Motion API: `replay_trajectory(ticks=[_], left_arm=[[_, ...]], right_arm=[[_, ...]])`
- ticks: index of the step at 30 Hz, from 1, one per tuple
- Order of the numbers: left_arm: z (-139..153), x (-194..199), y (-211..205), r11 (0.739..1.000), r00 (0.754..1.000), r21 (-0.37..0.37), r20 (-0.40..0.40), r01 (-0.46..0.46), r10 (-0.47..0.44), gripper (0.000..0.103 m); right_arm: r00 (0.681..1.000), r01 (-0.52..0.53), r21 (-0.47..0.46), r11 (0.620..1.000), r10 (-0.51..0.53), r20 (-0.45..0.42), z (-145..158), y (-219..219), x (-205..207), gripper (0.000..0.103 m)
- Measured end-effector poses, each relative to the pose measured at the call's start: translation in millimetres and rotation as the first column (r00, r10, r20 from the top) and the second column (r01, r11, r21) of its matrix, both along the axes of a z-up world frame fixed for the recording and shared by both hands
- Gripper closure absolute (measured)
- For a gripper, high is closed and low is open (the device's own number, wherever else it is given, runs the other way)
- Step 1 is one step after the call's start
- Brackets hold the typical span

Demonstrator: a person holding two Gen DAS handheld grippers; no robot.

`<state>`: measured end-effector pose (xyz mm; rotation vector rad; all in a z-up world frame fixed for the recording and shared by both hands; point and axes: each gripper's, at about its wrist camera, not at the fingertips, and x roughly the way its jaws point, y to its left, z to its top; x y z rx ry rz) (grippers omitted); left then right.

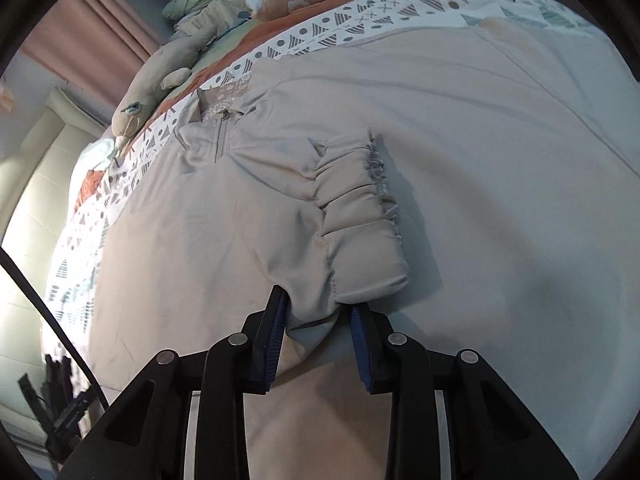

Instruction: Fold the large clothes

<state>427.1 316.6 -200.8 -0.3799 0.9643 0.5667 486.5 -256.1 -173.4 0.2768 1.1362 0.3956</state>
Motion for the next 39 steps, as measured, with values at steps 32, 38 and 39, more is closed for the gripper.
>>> replay_trajectory(ticks=[32,38,39], left_arm=[[85.5,50.9,-197.9,0.938,0.883,-0.044,0.356,0.343,-0.306,0.001],[83.0,52.9,-220.5,0.932,0.869,-0.002,0.364,0.362,-0.336,0.001],[81.9,53.4,-223.3,0.934,0.870,0.007,0.360,0.357,-0.336,0.001]], right_arm=[[0.909,0.356,-0.083,0.931,-0.325,0.259,136.6,-267.3,-87.6,0.023],[0.888,0.414,-0.073,0.907,-0.386,0.249,131.5,-316.7,-82.0,0.029],[0.886,0.421,-0.070,0.904,-0.394,0.245,128.4,-323.1,-76.8,0.031]])
